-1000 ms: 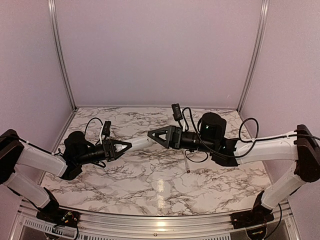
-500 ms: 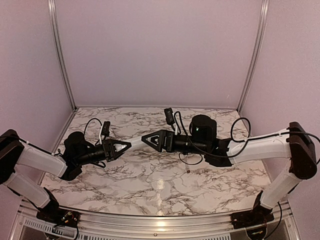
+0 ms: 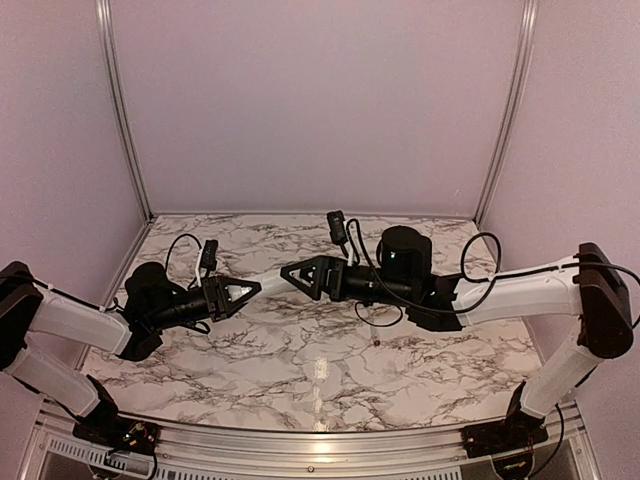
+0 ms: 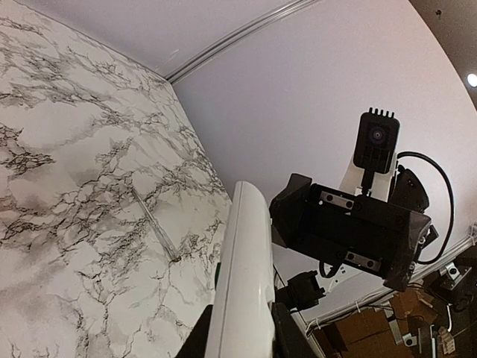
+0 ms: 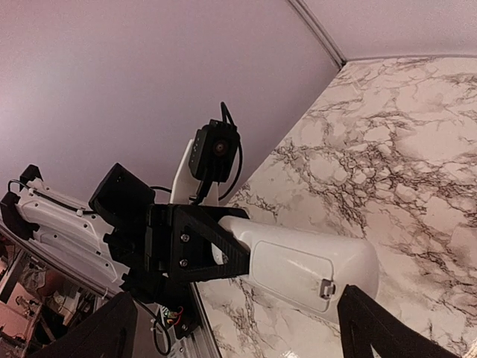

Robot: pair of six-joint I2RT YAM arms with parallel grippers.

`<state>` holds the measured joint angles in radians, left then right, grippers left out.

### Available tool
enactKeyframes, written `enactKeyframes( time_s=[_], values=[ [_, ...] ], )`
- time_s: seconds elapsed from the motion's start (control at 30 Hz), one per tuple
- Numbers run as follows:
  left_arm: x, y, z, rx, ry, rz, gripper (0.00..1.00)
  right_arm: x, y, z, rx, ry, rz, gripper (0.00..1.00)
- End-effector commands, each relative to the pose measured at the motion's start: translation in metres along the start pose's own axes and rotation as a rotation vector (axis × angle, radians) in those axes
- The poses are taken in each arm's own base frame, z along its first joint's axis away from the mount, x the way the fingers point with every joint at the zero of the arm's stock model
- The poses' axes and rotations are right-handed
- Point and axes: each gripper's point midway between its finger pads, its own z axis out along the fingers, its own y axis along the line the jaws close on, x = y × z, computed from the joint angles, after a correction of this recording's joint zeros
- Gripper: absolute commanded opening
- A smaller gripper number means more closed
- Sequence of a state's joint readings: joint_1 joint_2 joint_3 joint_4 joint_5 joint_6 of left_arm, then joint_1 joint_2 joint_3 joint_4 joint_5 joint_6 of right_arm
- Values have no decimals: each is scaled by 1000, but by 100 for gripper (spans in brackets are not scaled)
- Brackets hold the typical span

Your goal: Unload the batteries from the remote control

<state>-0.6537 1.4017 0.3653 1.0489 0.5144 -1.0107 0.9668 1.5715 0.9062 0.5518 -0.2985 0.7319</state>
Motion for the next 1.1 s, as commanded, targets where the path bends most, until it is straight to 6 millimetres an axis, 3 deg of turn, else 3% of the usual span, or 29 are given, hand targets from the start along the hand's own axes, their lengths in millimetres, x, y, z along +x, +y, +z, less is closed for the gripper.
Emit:
enactKeyframes(
  time_s=[0.0, 1.07],
  values=[
    [-2, -5, -3, 10, -14, 24, 0, -10, 8, 9, -7, -16, -24, 92],
    [-4, -13, -6, 27, -22, 45, 0, -4, 0, 25, -8, 2, -21, 92]
  ],
)
